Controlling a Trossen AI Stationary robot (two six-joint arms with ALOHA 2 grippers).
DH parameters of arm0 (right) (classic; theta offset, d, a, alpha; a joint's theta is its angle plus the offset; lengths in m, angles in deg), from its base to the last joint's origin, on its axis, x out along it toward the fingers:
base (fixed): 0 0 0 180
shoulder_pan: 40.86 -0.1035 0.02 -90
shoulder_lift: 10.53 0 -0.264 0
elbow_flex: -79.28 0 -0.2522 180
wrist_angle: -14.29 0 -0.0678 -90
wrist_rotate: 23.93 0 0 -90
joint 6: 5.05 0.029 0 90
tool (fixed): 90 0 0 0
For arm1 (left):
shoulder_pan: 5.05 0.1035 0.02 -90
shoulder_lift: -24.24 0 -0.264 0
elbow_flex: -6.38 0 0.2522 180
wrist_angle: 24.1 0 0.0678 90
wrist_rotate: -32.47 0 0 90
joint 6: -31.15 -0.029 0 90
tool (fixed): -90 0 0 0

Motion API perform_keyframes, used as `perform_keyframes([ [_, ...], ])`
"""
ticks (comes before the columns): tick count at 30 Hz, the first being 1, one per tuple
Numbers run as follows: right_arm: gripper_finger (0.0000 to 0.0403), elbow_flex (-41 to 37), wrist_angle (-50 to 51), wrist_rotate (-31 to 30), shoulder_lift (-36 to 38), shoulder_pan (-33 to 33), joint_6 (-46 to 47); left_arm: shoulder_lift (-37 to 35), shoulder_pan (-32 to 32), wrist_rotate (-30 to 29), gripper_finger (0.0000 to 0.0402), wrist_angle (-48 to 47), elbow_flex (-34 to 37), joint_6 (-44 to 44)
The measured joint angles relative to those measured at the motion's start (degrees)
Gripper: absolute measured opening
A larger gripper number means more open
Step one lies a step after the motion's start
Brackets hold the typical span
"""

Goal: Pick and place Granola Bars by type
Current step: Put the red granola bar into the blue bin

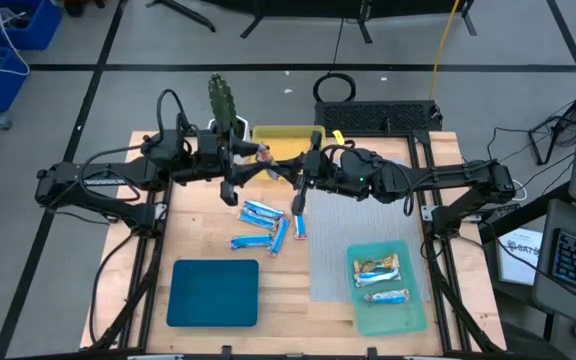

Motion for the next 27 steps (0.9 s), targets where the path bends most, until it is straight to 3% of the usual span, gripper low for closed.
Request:
perform_keyframes([
  [13, 0.0026, 0.0, -0.2, 0.0, 0.0, 0.0, -0.4, -0.1, 0.0, 0.4, 0.0033, 0.0, 0.0, -0.4],
  [16, 0.004, 0.0, -0.2, 0.1, 0.0, -0.4, -5.0, -0.1, 0.0, 1.4, 0.0014, 0.0, 0.0, -1.6],
  [27, 0.0182, -0.1, 3.6, -1.4, 1.9, -1.2, -14.4, -0.4, 0.0, 1.4, 0.0011, -0.1, 0.0, -1.6],
])
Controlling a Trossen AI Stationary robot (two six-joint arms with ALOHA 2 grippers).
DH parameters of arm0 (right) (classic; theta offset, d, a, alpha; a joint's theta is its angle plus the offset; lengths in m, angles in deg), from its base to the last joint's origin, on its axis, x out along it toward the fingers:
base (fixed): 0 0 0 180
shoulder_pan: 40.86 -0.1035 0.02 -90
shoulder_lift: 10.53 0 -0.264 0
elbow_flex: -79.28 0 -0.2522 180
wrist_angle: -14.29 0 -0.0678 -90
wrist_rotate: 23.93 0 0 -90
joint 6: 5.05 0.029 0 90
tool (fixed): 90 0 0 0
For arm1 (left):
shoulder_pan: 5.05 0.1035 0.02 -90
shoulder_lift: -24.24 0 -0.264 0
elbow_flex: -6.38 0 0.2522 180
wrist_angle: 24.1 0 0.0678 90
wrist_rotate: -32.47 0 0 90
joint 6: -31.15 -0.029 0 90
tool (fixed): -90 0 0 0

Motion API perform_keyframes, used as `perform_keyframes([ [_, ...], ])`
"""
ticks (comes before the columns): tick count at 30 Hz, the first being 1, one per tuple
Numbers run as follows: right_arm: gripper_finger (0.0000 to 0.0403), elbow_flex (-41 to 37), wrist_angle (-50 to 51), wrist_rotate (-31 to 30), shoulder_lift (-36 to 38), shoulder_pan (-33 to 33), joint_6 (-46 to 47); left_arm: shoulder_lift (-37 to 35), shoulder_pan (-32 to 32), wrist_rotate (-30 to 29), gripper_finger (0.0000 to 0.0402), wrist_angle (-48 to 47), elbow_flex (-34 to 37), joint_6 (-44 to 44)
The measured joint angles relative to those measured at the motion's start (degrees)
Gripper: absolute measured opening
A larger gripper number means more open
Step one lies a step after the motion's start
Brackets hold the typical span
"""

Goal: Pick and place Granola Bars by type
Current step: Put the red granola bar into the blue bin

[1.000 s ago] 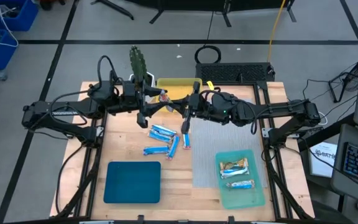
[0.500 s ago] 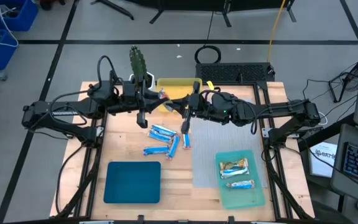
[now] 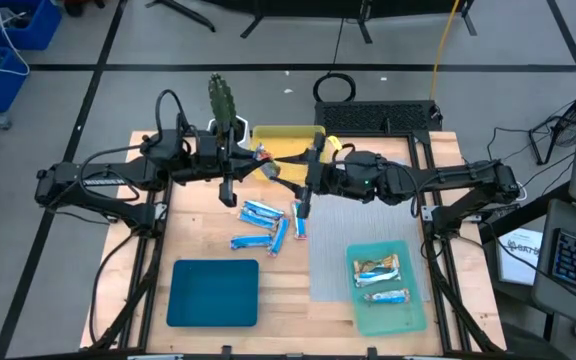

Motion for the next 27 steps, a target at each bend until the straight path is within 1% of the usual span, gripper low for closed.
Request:
perform_keyframes([
  [5, 0.0232, 0.0, 0.6, -1.1, 2.8, 0.1, -3.7, -0.5, 0.0, 0.2, 0.0019, -0.4, 0.0, 2.9],
  [8, 0.0247, 0.0, 3.9, -3.0, 5.6, 0.1, -6.7, -1.2, 0.0, 0.5, 0.001, -1.3, 0.0, 8.6],
  [11, 0.0251, 0.0, 8.7, -4.7, 8.5, 0.0, -9.4, -2.6, 0.0, 0.4, 0.0011, -4.4, 0.0, 20.3],
  [14, 0.0251, 0.0, 12.8, -5.0, 11.2, 0.1, -12.0, -3.7, -0.5, 0.4, 0.0015, -8.3, 0.0, 32.3],
  [16, 0.0251, 0.0, 14.5, -5.2, 12.7, 0.1, -12.9, -4.2, -1.2, -0.1, 0.0011, -9.6, 0.1, 37.9],
  [19, 0.0251, 0.1, 16.0, -6.5, 14.2, 0.1, -13.0, -5.0, -2.9, -1.3, 0.0009, -12.7, 0.0, 44.1],
  [24, 0.0251, 0.1, 19.0, -6.4, 15.7, 0.2, -12.8, -5.1, -6.5, -4.7, 0.0009, -13.5, 0.0, 51.6],
  [27, 0.0251, 0.1, 20.8, -6.4, 15.7, 0.2, -12.8, -5.1, -9.8, -7.5, 0.0009, -14.5, 0.0, 56.4],
])
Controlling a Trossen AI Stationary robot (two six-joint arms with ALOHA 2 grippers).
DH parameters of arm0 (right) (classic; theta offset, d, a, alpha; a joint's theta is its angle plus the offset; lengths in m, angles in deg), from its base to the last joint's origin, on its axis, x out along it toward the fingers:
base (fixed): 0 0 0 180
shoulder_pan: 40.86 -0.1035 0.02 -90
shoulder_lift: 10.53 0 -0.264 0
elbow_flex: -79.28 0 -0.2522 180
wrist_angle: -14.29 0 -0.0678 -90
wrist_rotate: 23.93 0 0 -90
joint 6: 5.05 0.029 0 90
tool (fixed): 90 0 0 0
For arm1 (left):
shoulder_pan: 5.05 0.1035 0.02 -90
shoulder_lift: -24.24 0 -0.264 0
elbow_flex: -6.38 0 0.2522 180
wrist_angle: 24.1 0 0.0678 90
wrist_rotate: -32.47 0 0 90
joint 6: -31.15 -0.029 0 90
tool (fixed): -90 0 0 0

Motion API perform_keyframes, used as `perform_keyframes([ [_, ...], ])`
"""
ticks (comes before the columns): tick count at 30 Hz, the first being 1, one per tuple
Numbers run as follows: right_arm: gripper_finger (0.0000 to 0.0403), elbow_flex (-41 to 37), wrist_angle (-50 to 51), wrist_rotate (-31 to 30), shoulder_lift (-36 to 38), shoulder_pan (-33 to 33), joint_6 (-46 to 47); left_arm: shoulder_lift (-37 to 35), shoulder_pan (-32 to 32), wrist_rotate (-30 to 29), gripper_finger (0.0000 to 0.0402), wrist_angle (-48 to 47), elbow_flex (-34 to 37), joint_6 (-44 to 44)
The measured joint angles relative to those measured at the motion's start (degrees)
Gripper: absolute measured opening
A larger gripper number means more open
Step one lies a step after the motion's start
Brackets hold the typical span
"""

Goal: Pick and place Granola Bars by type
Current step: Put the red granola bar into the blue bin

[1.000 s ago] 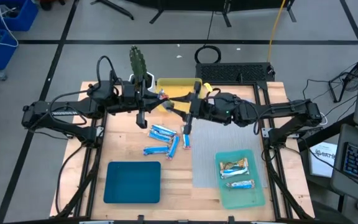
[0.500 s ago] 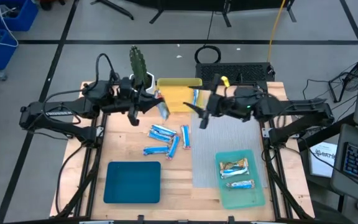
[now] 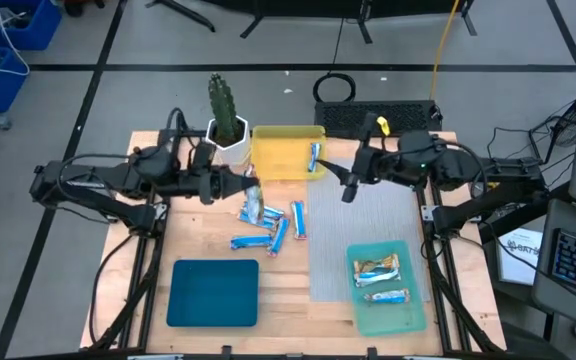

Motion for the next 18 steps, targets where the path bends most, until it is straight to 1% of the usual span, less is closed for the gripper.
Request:
perform_keyframes([
  [6, 0.0251, 0.0, 4.4, 0.2, 0.0, 0.0, 0.0, -0.4, -8.8, -8.3, 0.0009, -9.9, 0.0, 11.8],
  [10, 0.0251, 0.0, 4.4, 0.3, 0.0, 0.0, 0.0, -0.3, -16.2, -13.3, 0.0009, -18.4, 0.0, 20.4],
  [16, 0.0251, 0.0, 4.4, 0.3, 0.0, 0.0, 0.0, -0.3, -26.5, -22.5, 0.0009, -30.5, 0.0, 36.3],
  [18, 0.0251, 0.0, 4.4, 0.3, 0.0, 0.0, 0.2, -0.2, -29.7, -24.7, 0.0009, -34.4, 0.0, 42.1],
])
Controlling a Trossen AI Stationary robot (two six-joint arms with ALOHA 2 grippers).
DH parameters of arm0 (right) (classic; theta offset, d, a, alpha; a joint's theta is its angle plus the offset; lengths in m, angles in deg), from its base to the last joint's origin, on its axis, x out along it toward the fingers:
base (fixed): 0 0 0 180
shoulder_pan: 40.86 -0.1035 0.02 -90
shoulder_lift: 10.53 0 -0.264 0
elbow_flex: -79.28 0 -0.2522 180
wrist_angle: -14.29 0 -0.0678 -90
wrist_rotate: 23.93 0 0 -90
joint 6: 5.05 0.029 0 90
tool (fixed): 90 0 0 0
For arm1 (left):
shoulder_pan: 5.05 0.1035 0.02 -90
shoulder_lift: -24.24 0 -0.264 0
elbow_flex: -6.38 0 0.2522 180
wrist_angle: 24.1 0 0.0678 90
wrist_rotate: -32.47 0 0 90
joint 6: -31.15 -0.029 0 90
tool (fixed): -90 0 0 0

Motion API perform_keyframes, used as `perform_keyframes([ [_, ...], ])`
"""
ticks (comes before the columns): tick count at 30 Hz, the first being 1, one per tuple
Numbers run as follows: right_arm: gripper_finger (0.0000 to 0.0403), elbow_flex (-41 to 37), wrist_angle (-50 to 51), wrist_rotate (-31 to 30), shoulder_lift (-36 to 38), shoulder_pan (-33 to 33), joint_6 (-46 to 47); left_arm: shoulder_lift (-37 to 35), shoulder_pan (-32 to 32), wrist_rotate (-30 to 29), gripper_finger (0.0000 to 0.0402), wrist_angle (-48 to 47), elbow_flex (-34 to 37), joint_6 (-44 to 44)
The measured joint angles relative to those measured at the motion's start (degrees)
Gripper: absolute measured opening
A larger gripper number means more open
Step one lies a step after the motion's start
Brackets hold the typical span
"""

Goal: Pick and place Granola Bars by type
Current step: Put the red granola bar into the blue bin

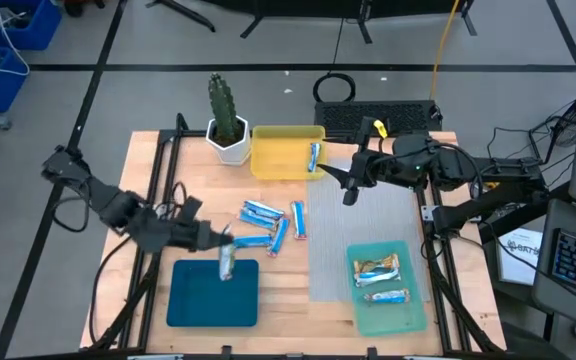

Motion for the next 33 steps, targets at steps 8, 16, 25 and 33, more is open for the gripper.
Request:
perform_keyframes([
  [8, 0.0251, 0.0, 0.0, 0.0, 0.0, 0.0, 0.1, 4.8, -9.3, 1.9, 0.0008, -11.8, 0.0, 19.8],
  [16, 0.0251, 0.0, -0.4, 0.2, 0.0, 0.0, 3.1, 6.9, -14.3, 3.5, 0.0008, -15.3, 2.7, 29.1],
  [25, 0.0251, 0.0, -0.2, 0.2, 0.0, 0.0, 3.1, 6.6, -16.5, 7.5, 0.0008, -3.5, 13.1, 30.6],
  [33, 0.0251, -1.5, -0.4, 0.2, -0.1, 0.0, 3.1, 6.5, -16.5, 9.5, 0.0008, 1.4, 20.7, 31.3],
])
